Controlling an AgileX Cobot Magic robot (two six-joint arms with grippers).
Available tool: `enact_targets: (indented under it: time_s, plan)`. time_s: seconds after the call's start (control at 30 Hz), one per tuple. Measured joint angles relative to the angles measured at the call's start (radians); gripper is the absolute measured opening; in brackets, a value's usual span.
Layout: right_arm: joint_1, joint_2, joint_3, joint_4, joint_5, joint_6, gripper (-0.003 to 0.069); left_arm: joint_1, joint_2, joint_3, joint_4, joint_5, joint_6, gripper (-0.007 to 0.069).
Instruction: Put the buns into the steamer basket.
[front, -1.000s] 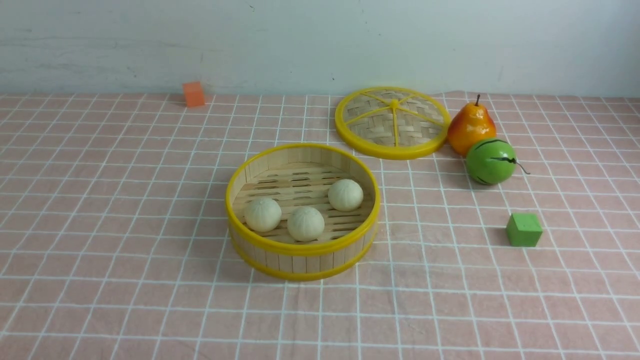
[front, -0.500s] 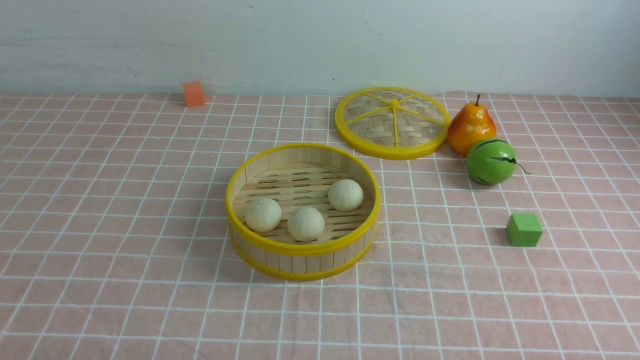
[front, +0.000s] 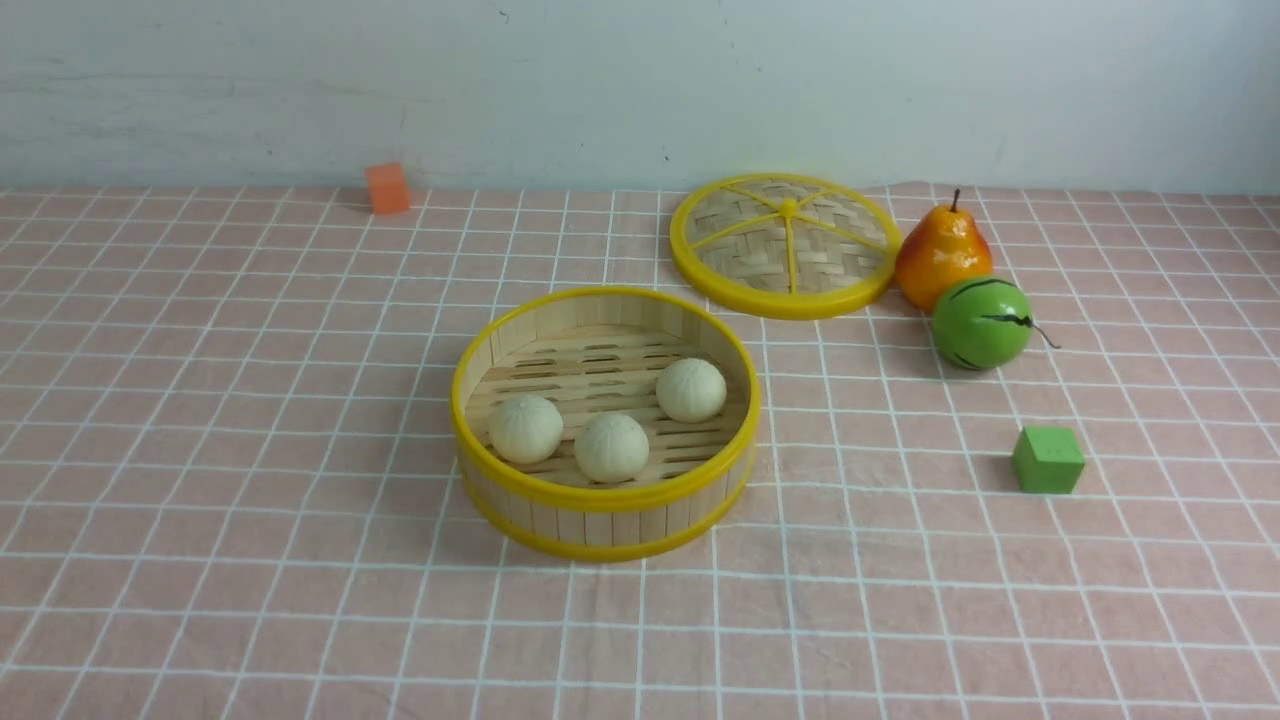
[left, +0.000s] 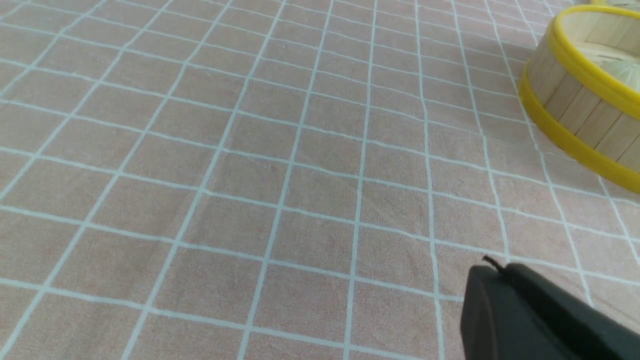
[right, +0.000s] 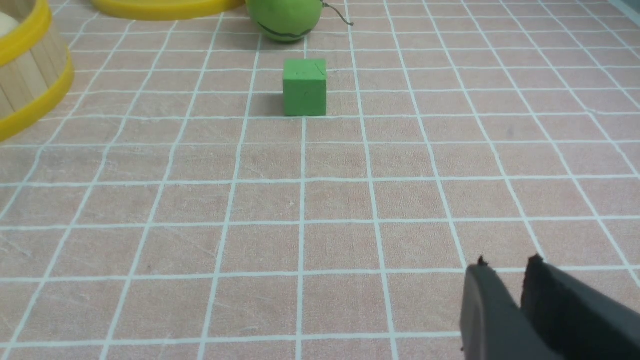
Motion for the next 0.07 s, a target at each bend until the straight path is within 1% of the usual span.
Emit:
enact_targets:
  time_s: [0.07]
  plan:
    - [0.0, 0.0, 0.0, 0.0, 0.0, 0.0, 0.0117, 0.0, 0.0, 0.0, 0.0, 0.0, 0.0, -0.0001]
